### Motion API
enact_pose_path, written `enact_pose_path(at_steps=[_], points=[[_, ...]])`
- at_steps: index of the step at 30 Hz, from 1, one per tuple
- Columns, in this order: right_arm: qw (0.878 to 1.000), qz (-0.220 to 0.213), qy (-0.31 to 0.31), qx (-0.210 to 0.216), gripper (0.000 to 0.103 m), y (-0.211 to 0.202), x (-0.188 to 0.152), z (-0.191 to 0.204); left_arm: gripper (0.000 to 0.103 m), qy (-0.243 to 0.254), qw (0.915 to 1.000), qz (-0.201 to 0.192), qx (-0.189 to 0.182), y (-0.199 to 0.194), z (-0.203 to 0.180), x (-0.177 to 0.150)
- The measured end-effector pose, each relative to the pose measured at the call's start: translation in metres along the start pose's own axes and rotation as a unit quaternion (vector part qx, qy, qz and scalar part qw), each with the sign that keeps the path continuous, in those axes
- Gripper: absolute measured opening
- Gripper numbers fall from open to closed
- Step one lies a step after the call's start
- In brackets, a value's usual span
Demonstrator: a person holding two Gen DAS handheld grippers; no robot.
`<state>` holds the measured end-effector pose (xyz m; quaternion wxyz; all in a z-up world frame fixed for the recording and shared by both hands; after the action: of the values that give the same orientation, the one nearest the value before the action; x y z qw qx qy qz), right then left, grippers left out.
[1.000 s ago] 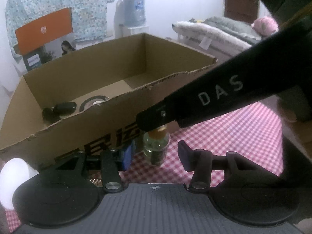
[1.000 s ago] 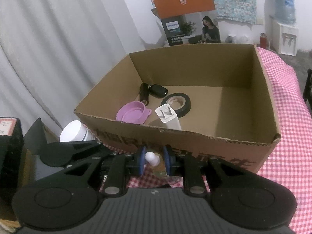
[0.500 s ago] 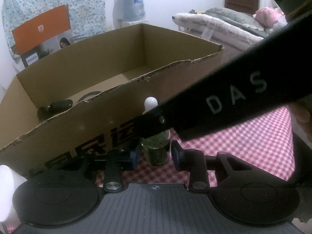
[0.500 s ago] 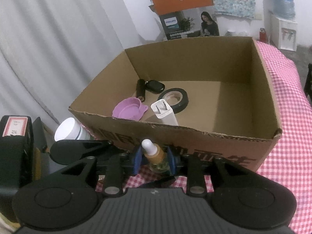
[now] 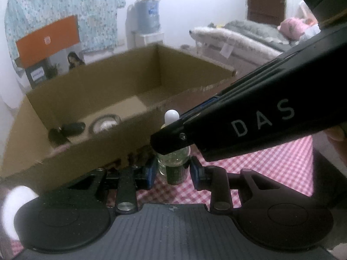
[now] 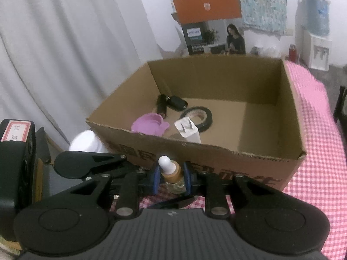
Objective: Organize rigid objects
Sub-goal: 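Lift the green dropper bottle with the right gripper over the box wall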
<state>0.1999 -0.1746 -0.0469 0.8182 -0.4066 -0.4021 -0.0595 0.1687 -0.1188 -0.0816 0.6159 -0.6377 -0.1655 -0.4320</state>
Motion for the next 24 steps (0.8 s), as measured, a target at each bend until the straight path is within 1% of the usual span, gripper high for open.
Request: enact_pose_path(at_steps=[3, 7, 10, 12, 15, 18, 21, 24], points=[[1.000, -0.017, -0.019, 0.001, 0.024, -0.017, 0.012, 0.014, 0.031, -0.004, 0.9997, -0.024, 0.002, -0.020, 0.006, 0.013], [0.998, -0.044, -0.052, 0.009, 0.025, -0.040, 0.038, 0.035, 0.031, -0.003, 0.9984, -0.053, 0.017, -0.040, 0.019, 0.041], [0.996, -0.060, -0.066, 0.014, 0.024, -0.048, 0.065, 0.041, 0.031, -0.024, 0.9977, -0.063, 0.013, -0.048, 0.029, 0.064], [0.995, -0.065, -0.070, 0.023, 0.024, -0.051, 0.084, 0.040, 0.031, -0.036, 0.9972, -0.063, 0.015, -0.045, 0.037, 0.080], [0.995, -0.061, -0.064, 0.035, 0.024, -0.047, 0.110, 0.031, 0.031, -0.071, 0.9962, -0.051, -0.001, -0.033, 0.050, 0.098], [0.997, -0.048, -0.053, 0.039, 0.024, -0.034, 0.132, 0.012, 0.031, -0.113, 0.9929, -0.027, -0.023, -0.009, 0.062, 0.113], [0.998, -0.031, -0.031, 0.043, 0.024, -0.015, 0.146, -0.013, 0.031, -0.133, 0.9908, 0.000, -0.025, 0.021, 0.069, 0.121], [0.999, -0.013, -0.006, 0.042, 0.024, 0.008, 0.152, -0.041, 0.031, -0.154, 0.9873, 0.029, -0.024, 0.055, 0.075, 0.123]])
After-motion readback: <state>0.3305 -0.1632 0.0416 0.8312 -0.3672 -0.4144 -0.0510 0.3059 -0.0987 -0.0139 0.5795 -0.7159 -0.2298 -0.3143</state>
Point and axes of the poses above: each gripper's, at about its wrist camera, not at the fingertips, and y roughly the way its jaws point, z to its left, x to its top, the point moved 10 cm from there along y, roughly the way its jaws point, and after that the axes turned 6 degrees about x, right-handed, at the moved point
